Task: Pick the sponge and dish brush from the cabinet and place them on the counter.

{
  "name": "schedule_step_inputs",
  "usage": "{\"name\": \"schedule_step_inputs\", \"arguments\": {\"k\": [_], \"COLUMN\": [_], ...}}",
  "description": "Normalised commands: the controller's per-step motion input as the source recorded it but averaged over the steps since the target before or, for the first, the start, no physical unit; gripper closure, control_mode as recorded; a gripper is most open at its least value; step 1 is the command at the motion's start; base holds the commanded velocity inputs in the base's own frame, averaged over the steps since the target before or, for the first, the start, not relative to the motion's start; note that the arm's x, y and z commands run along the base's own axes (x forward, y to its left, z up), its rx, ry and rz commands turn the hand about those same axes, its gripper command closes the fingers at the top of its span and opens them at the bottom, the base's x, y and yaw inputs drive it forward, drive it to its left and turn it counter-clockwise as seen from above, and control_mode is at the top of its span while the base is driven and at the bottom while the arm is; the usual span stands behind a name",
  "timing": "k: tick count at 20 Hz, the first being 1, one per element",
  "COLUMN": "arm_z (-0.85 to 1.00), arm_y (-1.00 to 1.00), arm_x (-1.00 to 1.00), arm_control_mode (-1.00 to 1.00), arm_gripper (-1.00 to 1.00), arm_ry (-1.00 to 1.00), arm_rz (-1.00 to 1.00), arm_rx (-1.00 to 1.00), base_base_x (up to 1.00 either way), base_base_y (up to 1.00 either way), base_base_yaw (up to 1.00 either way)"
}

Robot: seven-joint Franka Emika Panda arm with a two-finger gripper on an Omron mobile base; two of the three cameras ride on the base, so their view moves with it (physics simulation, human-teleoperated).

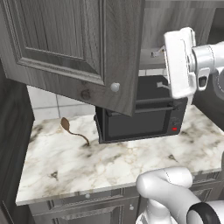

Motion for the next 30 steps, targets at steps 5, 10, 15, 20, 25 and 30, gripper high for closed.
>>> {"name": "schedule_step_inputs", "arguments": {"k": [5, 10, 15, 20, 25, 30], "arm_z": [0.00, -0.01, -0.10, -0.06, -0.06, -0.23], "arm_y": [0.36, 0.43, 0.48, 0.63, 0.83, 0.88], "arm_x": [0.00, 0.00, 0.00, -0.04, -0.28, -0.10], "arm_control_mode": [-1.00, -1.00, -1.00, -1.00, -1.00, -1.00], "arm_gripper": [-1.00, -1.00, -1.00, -1.00, -1.00, -1.00], "arm_ry": [0.00, 0.01, 0.04, 0.02, 0.00, 0.00], "arm_rz": [0.13, 0.12, 0.11, 0.12, 0.12, 0.07], "arm_rx": [0.00, 0.00, 0.00, 0.00, 0.00, 0.00], "base_base_x": [0.00, 0.00, 0.00, 0.00, 0.00, 0.00], "base_base_y": [0.00, 0.00, 0.00, 0.00, 0.00, 0.00], "base_base_yaw": [0.00, 0.00, 0.00, 0.00, 0.00, 0.00]}}
